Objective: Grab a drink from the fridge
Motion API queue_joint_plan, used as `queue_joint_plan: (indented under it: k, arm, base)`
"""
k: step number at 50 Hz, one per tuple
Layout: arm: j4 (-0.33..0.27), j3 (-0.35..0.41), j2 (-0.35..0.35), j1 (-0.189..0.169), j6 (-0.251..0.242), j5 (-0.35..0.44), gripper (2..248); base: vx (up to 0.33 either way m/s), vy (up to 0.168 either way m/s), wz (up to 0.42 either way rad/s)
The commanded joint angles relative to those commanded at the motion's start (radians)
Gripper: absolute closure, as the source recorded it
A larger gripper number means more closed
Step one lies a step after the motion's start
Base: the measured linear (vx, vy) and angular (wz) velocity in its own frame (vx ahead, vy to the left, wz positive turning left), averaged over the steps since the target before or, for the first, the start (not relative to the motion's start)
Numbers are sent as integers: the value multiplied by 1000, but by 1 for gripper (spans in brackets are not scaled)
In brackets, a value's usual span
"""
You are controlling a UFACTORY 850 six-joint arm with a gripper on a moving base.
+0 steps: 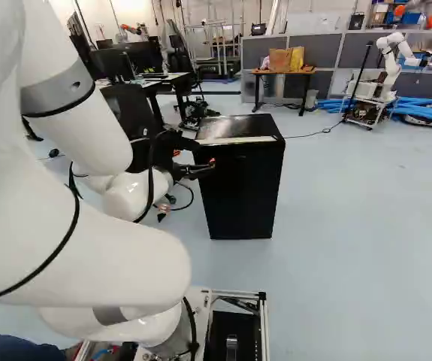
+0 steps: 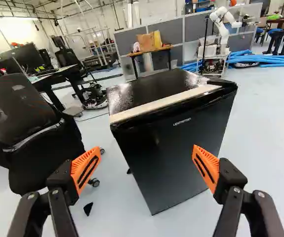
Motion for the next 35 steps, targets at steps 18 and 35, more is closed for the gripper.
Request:
queue_joint_plan:
  k: [18, 35]
  arm:
    - [121, -7, -70, 80, 0, 57, 3]
    - [168, -18, -141, 157, 0, 136, 3]
  base:
    - [0, 0, 0]
    - [0, 0, 0]
